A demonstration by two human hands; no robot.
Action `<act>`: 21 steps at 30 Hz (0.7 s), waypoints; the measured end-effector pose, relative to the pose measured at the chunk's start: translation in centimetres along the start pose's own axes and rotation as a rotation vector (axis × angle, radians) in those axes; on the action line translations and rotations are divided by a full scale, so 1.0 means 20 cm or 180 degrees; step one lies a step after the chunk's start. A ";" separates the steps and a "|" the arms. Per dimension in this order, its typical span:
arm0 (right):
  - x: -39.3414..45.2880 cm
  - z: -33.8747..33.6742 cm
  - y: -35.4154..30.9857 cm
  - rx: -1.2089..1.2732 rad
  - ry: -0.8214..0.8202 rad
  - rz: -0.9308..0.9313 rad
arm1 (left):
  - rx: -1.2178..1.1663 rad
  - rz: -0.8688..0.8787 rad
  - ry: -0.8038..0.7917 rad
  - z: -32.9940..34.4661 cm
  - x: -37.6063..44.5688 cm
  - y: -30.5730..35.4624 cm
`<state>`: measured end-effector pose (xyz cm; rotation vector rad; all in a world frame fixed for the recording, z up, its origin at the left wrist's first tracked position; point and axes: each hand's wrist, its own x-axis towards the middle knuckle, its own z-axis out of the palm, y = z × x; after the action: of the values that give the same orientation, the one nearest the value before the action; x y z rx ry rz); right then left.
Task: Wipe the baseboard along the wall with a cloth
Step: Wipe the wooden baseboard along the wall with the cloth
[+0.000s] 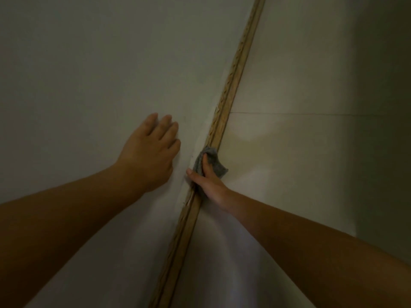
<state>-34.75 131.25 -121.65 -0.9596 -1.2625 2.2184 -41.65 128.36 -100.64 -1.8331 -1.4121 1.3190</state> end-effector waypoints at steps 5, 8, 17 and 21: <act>-0.07 0.07 0.04 0.0065 0.0053 0.0014 | -0.0084 0.0108 0.0053 -0.02 0.02 -0.02; -0.09 0.09 0.08 0.0056 0.0072 -0.0041 | -0.0153 0.0116 0.0145 -0.03 0.02 -0.01; -0.17 0.16 0.16 0.0065 0.0045 -0.0092 | -0.0395 0.0006 0.0371 -0.02 0.02 0.00; -0.21 0.14 0.16 -0.0001 -0.0240 0.0198 | -0.0441 0.0022 0.0190 0.00 -0.01 0.03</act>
<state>-34.03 125.22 -121.94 -0.9355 -1.2821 2.3221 -41.48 128.00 -101.05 -1.9510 -1.4998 1.1859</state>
